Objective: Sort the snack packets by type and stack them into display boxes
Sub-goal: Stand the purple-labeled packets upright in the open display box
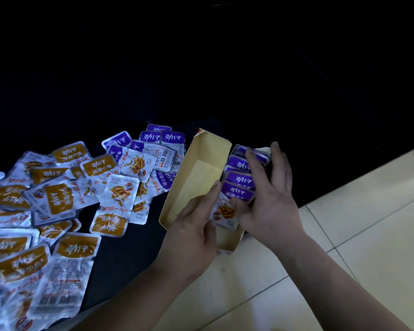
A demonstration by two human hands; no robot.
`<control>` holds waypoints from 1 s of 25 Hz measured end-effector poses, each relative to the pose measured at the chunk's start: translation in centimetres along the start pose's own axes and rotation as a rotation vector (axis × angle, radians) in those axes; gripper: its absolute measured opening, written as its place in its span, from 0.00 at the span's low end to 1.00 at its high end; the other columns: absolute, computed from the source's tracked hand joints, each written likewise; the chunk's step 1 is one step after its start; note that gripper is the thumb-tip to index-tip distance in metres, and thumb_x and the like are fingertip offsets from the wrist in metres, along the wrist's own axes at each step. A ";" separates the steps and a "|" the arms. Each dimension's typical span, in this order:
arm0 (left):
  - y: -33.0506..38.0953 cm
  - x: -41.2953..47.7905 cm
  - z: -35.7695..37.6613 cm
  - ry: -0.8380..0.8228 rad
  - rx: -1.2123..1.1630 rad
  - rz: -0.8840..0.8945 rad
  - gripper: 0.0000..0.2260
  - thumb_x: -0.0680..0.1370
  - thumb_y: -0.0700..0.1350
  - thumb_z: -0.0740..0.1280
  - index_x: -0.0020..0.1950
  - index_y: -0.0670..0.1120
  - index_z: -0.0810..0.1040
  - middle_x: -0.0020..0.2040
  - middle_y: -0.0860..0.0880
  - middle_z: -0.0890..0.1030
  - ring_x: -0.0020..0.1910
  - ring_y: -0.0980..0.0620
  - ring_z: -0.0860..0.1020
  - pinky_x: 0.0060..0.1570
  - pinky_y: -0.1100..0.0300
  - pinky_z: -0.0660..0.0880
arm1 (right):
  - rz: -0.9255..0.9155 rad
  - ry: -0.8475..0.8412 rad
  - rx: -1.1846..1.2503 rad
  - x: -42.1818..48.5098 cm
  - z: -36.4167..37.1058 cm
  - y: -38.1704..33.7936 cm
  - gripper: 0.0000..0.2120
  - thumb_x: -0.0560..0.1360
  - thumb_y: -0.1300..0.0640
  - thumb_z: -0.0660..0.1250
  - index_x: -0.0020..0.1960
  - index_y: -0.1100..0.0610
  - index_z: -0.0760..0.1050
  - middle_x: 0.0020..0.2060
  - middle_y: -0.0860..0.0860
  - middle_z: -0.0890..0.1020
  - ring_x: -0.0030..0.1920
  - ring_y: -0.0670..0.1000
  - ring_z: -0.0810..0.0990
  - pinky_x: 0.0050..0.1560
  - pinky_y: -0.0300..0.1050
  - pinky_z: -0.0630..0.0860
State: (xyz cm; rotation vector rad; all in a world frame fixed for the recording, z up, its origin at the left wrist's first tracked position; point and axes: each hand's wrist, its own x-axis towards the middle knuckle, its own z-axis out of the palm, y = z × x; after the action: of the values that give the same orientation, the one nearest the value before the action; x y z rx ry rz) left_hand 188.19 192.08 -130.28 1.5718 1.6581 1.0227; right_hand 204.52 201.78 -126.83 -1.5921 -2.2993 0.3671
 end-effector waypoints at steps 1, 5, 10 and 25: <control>0.1 0.0 -0.1 0.001 -0.038 0.001 0.35 0.83 0.38 0.64 0.82 0.65 0.55 0.70 0.62 0.72 0.69 0.61 0.73 0.60 0.64 0.77 | 0.013 0.021 0.064 -0.3 0.0 0.0 0.52 0.71 0.50 0.78 0.83 0.41 0.47 0.82 0.50 0.40 0.82 0.54 0.44 0.66 0.58 0.77; 0.1 0.1 -1.0 -0.082 0.020 0.006 0.34 0.82 0.51 0.67 0.81 0.67 0.53 0.71 0.66 0.70 0.69 0.65 0.71 0.60 0.66 0.77 | 0.143 0.068 0.324 -2.5 0.9 -0.5 0.51 0.75 0.52 0.76 0.81 0.35 0.42 0.82 0.44 0.44 0.73 0.37 0.58 0.55 0.38 0.77; 0.1 -0.3 -2.8 -0.205 0.086 -0.027 0.46 0.74 0.59 0.75 0.79 0.73 0.45 0.71 0.70 0.68 0.66 0.71 0.70 0.61 0.68 0.75 | 0.028 0.126 0.299 -3.8 2.2 -0.3 0.37 0.79 0.52 0.70 0.79 0.34 0.54 0.82 0.47 0.51 0.70 0.26 0.55 0.57 0.49 0.83; -1.5 -1.0 -1.2 -0.102 0.204 0.049 0.19 0.73 0.55 0.74 0.64 0.56 0.79 0.74 0.60 0.67 0.65 0.61 0.75 0.53 0.60 0.80 | -0.083 0.108 0.195 -3.2 2.0 0.5 0.39 0.76 0.47 0.74 0.81 0.42 0.58 0.83 0.53 0.47 0.78 0.55 0.63 0.59 0.54 0.82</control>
State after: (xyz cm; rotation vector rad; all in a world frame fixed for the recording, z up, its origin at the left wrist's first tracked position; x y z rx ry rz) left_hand 186.49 190.97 -131.04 1.7730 1.7046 0.8027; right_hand 205.16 198.89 -129.24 -1.3843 -2.1678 0.4587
